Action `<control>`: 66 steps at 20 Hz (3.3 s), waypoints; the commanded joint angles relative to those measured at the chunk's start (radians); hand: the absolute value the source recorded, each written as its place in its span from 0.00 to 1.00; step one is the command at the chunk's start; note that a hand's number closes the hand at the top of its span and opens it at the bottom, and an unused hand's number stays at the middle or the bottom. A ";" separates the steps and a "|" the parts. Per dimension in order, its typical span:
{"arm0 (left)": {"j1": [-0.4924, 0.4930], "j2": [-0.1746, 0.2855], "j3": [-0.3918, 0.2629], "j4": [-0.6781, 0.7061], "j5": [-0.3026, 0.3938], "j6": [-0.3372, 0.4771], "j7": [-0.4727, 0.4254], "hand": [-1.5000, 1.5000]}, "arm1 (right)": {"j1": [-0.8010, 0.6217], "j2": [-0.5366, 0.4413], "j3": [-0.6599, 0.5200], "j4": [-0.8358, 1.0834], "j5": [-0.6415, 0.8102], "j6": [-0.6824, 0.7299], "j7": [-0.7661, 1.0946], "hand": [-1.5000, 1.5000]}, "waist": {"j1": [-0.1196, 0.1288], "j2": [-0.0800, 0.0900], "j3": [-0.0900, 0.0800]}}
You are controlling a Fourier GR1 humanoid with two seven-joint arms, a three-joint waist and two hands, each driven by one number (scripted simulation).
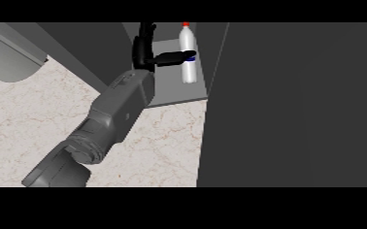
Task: Pick up the bottled water, place it into the cabinet and close the cabinet
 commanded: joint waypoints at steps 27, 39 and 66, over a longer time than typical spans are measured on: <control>0.306 -0.020 -0.108 -0.354 -0.011 -0.195 -0.120 1.00 | 0.033 0.021 -0.006 -0.103 0.046 0.026 0.058 0.00 | 0.106 -0.055 0.001; 0.552 0.014 -0.168 -0.659 -0.031 -0.296 -0.039 1.00 | 0.148 0.035 0.052 -0.277 -0.042 0.071 0.169 1.00 | 0.159 -0.073 0.002; 1.277 0.613 -0.173 -1.446 -0.103 -0.347 -0.049 0.00 | 0.044 0.022 0.563 -0.428 0.109 -0.102 0.282 1.00 | 0.180 -0.077 -0.003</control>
